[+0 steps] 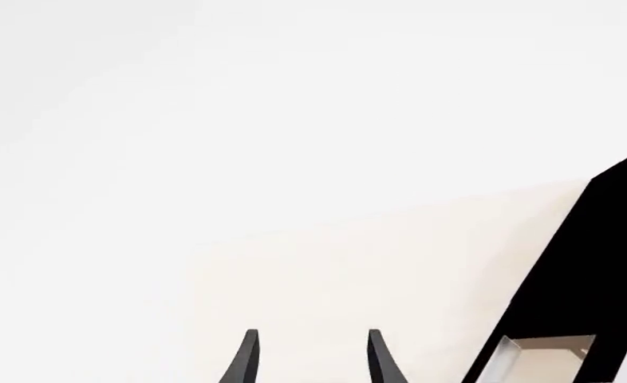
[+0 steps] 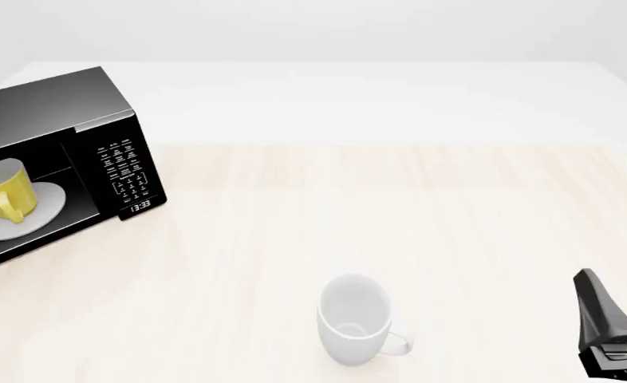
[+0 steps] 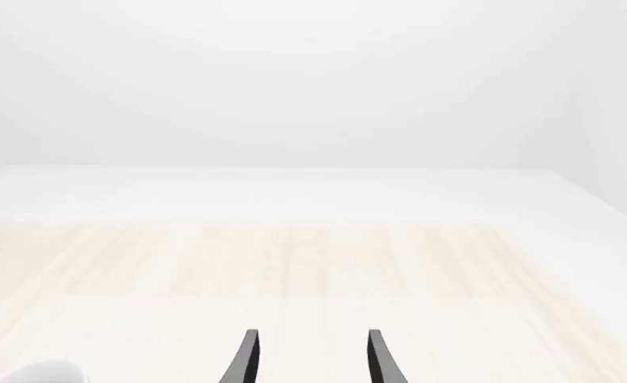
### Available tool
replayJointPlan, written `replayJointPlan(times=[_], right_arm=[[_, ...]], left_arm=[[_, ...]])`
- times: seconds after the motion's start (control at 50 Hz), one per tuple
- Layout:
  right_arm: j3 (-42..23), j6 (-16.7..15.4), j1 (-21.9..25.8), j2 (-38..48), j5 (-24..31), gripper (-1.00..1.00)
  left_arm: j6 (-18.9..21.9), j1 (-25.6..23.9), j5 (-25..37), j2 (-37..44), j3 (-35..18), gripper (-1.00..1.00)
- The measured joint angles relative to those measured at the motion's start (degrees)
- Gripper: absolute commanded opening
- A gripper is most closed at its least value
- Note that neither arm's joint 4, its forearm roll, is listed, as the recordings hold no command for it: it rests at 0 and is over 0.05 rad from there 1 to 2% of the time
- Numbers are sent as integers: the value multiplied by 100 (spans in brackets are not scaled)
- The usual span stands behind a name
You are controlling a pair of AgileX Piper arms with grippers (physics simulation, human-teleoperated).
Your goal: Put the yellow and white mug in the microwave and close it.
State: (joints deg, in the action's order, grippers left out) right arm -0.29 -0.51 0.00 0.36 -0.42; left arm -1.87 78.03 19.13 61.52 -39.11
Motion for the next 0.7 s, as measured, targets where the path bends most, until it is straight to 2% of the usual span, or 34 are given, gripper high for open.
replayJointPlan(times=[0.3,0.7], right_arm=[[-1,0,0,-6,7,100],[-3,0,-1,-6,9,100]], left_arm=[[200,19,-365,350,285,100],[434,-396,-789,749,625,100]])
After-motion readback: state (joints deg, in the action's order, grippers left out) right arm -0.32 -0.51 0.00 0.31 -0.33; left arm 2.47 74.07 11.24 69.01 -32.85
